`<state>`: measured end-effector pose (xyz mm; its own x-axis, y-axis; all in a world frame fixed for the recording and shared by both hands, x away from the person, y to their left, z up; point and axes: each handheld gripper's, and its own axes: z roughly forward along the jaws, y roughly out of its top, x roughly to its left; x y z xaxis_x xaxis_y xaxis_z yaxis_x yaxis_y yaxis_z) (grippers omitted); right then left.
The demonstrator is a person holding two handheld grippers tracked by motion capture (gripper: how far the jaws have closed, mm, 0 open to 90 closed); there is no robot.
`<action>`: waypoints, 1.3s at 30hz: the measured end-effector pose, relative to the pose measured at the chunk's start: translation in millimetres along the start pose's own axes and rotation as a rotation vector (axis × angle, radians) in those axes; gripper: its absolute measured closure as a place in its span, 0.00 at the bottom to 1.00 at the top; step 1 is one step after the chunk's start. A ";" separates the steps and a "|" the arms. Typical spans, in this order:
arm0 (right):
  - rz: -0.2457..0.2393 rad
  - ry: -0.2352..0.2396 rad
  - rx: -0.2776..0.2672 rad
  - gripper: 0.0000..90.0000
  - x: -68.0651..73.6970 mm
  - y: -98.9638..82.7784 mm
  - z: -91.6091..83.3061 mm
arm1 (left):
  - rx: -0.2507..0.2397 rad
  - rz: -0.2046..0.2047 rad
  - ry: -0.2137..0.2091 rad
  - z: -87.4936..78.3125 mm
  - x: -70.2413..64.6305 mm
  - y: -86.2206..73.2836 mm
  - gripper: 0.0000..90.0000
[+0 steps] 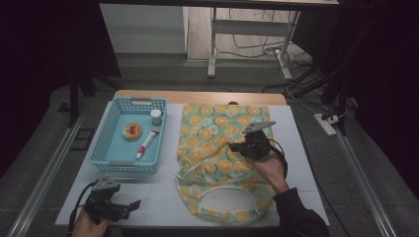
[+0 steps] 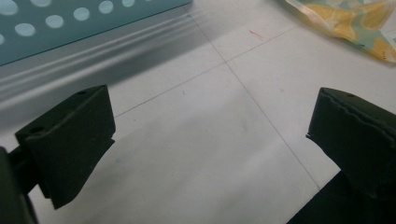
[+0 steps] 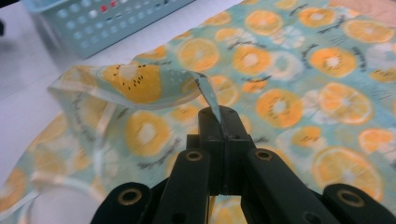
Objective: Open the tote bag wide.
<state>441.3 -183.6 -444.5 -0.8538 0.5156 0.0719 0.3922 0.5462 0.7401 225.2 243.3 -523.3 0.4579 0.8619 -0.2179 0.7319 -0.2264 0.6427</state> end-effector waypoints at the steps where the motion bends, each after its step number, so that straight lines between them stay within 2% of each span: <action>1: 0.004 -0.001 -0.002 1.00 -2.5 1.5 0.9 | -0.001 -0.002 0.000 -0.1 0.1 -0.1 0.01; 14: 0.015 -0.054 0.002 1.00 -35.6 23.5 20.6 | -0.004 -0.007 -0.004 -0.4 1.2 -0.2 0.01; 21: 0.017 -0.072 0.001 1.00 -43.8 28.6 27.6 | -0.003 -0.010 0.002 -0.5 1.0 0.4 0.01; 26: 0.021 -0.084 0.000 1.00 -50.2 31.6 33.6 | -0.024 0.001 0.024 -1.6 1.0 0.4 0.01; 34: 0.048 -0.103 0.018 1.00 -63.6 25.8 53.7 | -0.036 0.015 0.049 -1.0 2.7 0.9 0.01; 39: 0.049 -0.112 0.043 0.99 -67.5 16.2 67.7 | -0.025 0.017 0.044 0.0 2.8 1.2 0.01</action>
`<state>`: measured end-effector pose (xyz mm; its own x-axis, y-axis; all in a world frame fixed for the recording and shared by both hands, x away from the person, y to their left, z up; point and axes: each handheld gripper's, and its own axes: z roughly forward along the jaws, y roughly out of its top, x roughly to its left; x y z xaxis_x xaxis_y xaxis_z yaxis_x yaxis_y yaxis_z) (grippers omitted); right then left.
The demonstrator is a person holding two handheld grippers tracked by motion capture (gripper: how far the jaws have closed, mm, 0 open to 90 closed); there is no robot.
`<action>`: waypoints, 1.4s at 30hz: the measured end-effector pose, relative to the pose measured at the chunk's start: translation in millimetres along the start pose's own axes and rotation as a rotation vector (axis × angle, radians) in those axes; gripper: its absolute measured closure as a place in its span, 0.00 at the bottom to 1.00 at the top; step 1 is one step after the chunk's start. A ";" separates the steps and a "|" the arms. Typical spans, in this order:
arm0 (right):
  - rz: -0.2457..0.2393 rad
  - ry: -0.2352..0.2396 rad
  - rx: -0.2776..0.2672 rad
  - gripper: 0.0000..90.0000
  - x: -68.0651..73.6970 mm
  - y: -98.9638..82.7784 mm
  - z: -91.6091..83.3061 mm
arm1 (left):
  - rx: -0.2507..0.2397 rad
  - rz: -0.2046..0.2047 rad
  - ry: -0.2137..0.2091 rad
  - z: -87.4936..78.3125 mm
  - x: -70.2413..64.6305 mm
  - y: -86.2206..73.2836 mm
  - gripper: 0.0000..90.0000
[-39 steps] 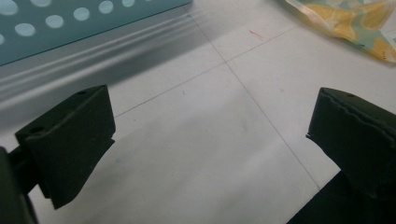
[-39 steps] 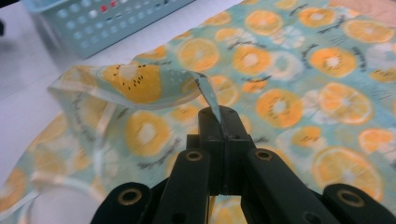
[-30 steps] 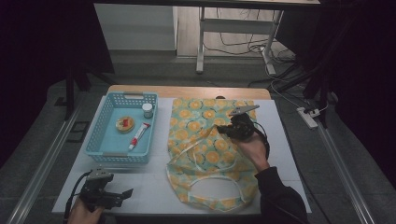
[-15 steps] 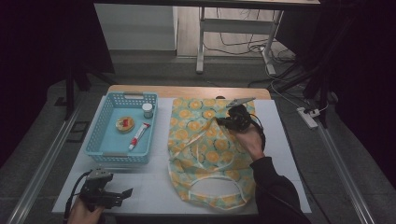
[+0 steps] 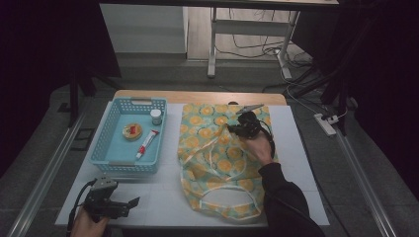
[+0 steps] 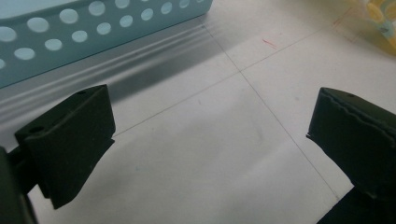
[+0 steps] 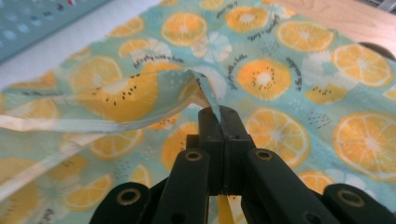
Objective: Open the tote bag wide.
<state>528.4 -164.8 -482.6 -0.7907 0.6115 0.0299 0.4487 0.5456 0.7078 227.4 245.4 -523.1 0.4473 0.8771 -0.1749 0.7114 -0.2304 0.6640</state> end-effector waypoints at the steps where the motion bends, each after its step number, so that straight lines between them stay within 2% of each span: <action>1: 0.001 -0.003 0.004 0.99 -0.5 -1.8 2.9 | 0.001 0.002 0.001 0.2 -0.2 0.0 0.01; 3: 0.008 -0.005 0.016 0.99 -1.0 -5.5 9.2 | 0.003 0.003 0.000 0.3 -0.3 0.1 0.01; 9: -0.019 -0.025 0.047 0.98 1.8 -16.4 24.9 | 0.000 0.004 -0.003 0.4 0.0 -0.2 0.01; 15: -0.002 -0.027 0.063 0.91 0.0 -24.3 30.9 | 0.000 0.005 -0.003 0.4 -0.1 -0.3 0.01; 19: 0.009 -0.030 0.020 0.81 -1.0 -22.8 21.9 | -0.001 0.002 -0.005 0.2 0.4 -0.3 0.01; 25: 0.064 -0.031 -0.045 0.62 -6.0 -19.1 -1.1 | -0.002 0.004 -0.003 0.3 -0.1 -0.4 0.01; 29: 0.081 -0.001 -0.050 0.49 -3.9 -18.8 -11.5 | -0.001 0.003 -0.003 0.4 0.0 -0.3 0.01; 34: 0.052 -0.023 -0.050 0.36 9.2 -18.1 -22.2 | -0.002 0.004 -0.002 0.2 -0.2 -0.4 0.01; 38: 0.061 -0.020 -0.043 0.25 15.5 -21.4 -28.8 | -0.002 0.003 -0.001 0.1 -0.2 -0.5 0.01; 42: 0.047 -0.003 -0.020 0.20 21.0 -29.5 -33.2 | -0.002 0.004 -0.002 0.0 -0.2 -0.5 0.01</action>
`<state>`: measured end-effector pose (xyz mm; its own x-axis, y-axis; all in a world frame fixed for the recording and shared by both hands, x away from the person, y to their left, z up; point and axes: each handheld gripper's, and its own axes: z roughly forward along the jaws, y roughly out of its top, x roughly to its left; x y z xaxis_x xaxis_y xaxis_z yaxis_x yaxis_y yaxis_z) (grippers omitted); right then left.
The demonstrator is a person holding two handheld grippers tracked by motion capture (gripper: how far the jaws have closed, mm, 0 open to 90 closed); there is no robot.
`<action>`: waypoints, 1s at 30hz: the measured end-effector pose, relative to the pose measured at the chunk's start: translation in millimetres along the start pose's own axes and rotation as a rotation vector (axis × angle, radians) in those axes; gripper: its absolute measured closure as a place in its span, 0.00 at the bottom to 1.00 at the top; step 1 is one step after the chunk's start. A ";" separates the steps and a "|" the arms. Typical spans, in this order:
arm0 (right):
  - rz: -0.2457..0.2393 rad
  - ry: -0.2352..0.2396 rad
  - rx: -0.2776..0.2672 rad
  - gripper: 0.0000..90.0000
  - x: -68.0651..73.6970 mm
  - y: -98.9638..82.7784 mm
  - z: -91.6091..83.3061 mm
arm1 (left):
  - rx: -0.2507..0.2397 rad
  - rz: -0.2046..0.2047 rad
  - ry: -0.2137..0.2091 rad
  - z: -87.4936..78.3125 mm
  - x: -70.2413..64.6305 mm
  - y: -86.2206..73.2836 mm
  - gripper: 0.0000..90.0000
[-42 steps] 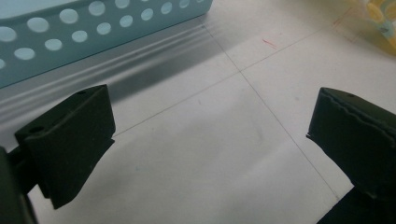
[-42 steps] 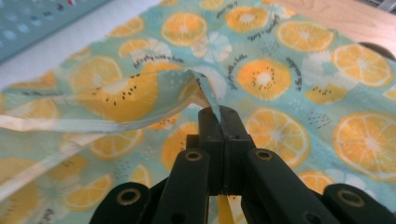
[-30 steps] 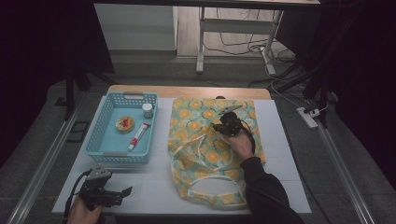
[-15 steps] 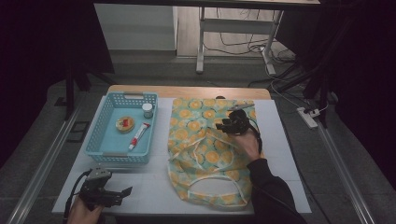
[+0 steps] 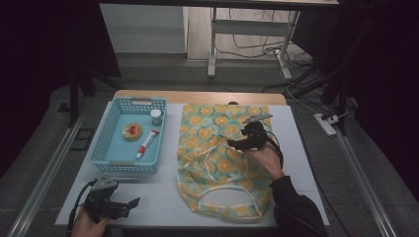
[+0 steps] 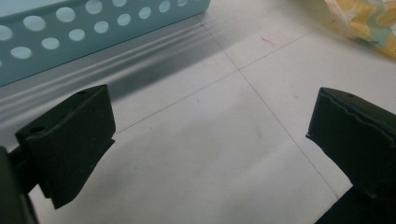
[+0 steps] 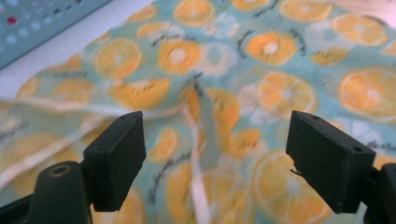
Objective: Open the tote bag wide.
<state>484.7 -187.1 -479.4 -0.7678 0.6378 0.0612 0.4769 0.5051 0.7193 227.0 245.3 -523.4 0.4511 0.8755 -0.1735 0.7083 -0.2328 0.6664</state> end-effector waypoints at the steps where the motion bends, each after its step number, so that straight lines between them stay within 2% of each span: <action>1: -0.004 0.010 0.008 0.17 1.2 -2.0 -0.9 | 0.001 0.001 0.000 0.1 0.0 0.0 0.01; 7: -0.021 0.061 0.041 0.06 15.0 -11.3 -8.4 | -0.001 0.003 0.001 -0.2 -0.3 -0.1 0.01; 11: -0.047 0.073 0.039 0.01 27.6 -16.4 -14.9 | -0.001 0.004 0.000 -0.4 -0.4 -0.1 0.01; 16: -0.061 0.103 0.041 0.00 42.8 -24.8 -20.3 | -0.001 0.005 0.001 -0.5 -0.5 -0.2 0.01; 22: -0.067 0.140 0.071 0.00 58.6 -35.8 -19.7 | -0.004 0.007 0.001 -0.6 -0.8 -0.3 0.01; 25: -0.074 0.164 0.092 0.00 67.3 -41.8 -16.4 | -0.004 0.008 0.001 -0.5 -0.8 -0.3 0.01; 30: -0.118 0.193 0.133 0.00 85.9 -49.9 -4.2 | -0.004 0.008 0.001 -0.6 -0.9 -0.3 0.01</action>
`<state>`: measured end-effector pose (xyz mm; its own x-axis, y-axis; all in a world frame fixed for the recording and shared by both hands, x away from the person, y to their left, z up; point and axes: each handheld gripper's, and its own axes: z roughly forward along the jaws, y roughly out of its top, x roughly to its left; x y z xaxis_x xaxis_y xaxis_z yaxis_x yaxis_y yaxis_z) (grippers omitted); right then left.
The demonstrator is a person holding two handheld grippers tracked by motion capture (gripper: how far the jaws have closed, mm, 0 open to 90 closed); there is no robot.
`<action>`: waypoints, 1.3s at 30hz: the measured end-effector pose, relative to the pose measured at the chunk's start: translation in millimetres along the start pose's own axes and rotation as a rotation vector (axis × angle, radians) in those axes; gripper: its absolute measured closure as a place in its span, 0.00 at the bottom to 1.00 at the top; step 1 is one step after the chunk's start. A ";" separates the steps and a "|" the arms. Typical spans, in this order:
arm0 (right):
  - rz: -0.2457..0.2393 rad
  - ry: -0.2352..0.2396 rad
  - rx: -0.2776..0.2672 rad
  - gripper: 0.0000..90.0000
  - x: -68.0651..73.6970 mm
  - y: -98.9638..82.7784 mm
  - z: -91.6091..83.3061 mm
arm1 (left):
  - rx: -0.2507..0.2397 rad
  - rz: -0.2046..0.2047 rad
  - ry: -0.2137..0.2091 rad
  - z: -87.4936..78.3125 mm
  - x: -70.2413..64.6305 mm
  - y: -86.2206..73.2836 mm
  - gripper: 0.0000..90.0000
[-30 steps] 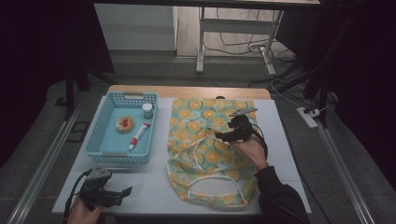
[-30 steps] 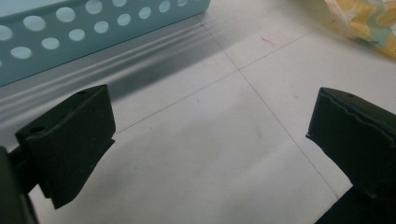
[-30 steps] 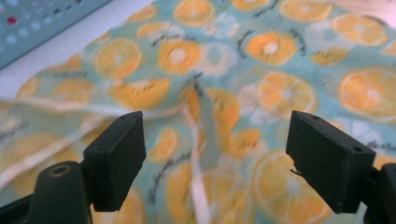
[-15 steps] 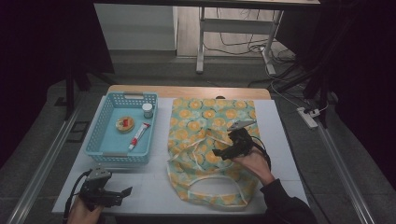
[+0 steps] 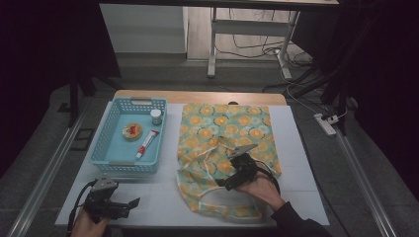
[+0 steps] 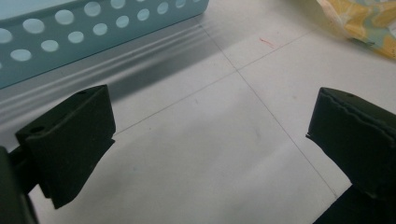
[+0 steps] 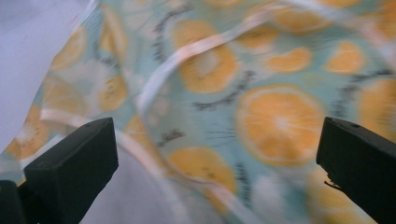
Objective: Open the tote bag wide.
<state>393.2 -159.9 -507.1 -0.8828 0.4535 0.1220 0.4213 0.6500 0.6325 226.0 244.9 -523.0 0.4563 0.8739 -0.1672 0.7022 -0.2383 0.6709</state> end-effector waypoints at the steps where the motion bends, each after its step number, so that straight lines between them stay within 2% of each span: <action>1: -0.009 -0.005 0.006 0.00 4.0 0.0 2.9 | 0.000 0.000 0.000 0.0 0.0 0.0 0.01; 5: -0.059 -0.035 0.021 0.00 13.4 -1.7 13.3 | 0.000 -0.001 0.000 0.0 -0.1 -0.1 0.01; 9: -0.070 -0.061 0.045 0.01 14.0 -4.6 21.6 | 0.002 0.001 -0.001 0.1 -0.1 0.0 0.01; 13: -0.065 -0.086 0.033 0.07 12.0 -3.8 25.0 | 0.002 0.002 -0.001 0.0 -0.2 0.1 0.01; 17: -0.102 -0.121 0.036 0.11 13.3 -3.6 26.8 | 0.002 0.002 -0.001 0.1 -0.1 0.0 0.01; 25: -0.112 -0.114 0.020 0.47 8.0 -4.5 18.5 | 0.000 0.003 0.000 0.2 -0.4 0.0 0.01; 29: -0.137 -0.084 0.033 0.74 9.2 -3.4 15.7 | 0.001 0.004 0.001 0.2 -0.4 0.0 0.01; 32: -0.131 -0.061 0.039 0.93 8.7 -2.2 14.9 | 0.002 0.004 0.000 0.2 -0.5 0.1 0.01; 35: -0.128 -0.044 0.043 0.97 7.6 -1.3 13.8 | 0.002 0.005 0.000 0.2 -0.5 0.1 0.01; 39: -0.128 -0.033 0.018 0.99 6.0 2.0 9.1 | 0.001 0.003 0.000 0.2 -0.4 0.0 0.01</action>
<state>390.6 -150.3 -512.0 -0.9226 0.3854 0.0160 0.3095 0.7149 0.6270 226.0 244.5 -523.1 0.4587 0.8731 -0.1651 0.7011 -0.2415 0.6710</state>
